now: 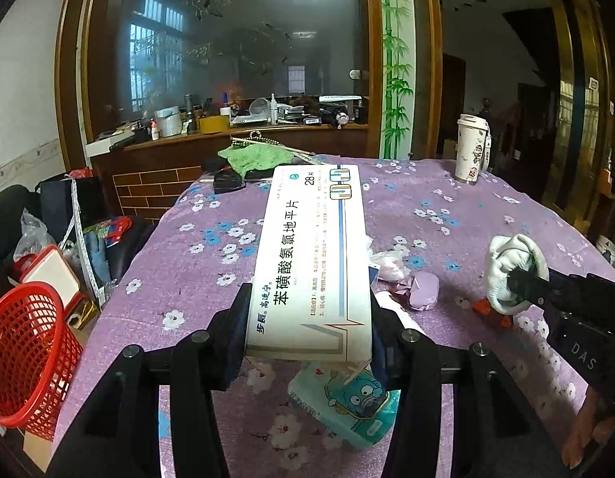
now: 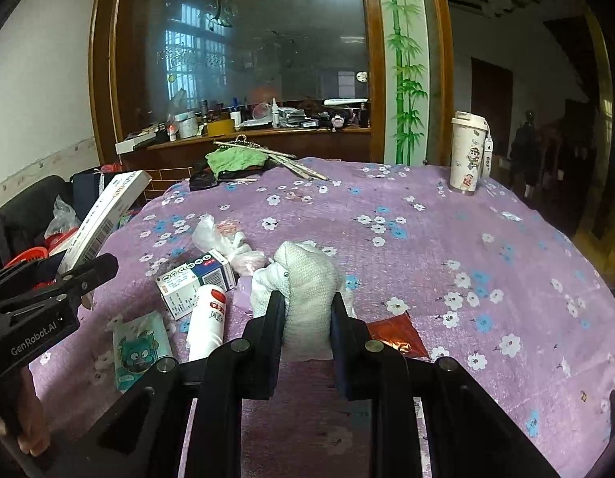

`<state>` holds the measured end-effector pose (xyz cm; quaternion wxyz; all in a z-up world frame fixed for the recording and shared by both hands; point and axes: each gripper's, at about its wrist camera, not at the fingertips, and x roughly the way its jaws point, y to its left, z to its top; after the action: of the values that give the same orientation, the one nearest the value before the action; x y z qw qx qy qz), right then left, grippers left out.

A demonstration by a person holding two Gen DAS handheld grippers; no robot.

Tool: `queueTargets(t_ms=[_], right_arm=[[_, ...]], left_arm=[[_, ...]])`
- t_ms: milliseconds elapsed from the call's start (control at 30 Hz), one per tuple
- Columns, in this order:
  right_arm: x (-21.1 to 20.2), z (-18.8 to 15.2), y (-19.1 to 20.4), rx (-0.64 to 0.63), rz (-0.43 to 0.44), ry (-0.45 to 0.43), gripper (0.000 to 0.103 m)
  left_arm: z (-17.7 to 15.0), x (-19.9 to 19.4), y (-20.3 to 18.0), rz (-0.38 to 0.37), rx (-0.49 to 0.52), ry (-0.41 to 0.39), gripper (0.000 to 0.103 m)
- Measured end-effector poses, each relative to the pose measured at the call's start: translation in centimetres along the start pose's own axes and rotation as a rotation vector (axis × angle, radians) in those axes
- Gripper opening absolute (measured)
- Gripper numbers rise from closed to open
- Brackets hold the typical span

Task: Collect trash
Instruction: 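Carry the medicine box with the left tool while the right tool carries the glove to the basket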

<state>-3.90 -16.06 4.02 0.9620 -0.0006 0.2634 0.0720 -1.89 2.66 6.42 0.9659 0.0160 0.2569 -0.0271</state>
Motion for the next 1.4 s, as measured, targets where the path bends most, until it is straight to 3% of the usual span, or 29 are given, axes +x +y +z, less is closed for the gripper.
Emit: queueTargets(t_ms=[1000, 1400], right_arm=[[-0.2, -0.1, -0.2, 0.000, -0.002, -0.003, 0.023], [-1.0, 0.1, 0.3, 0.006, 0.065, -0.040, 0.023]], left_arm=[[-0.2, 0.1, -0.4, 0.005, 0.010, 0.000, 0.049], [-0.4, 0.1, -0.1, 0.008, 0.001, 0.005, 0.049]])
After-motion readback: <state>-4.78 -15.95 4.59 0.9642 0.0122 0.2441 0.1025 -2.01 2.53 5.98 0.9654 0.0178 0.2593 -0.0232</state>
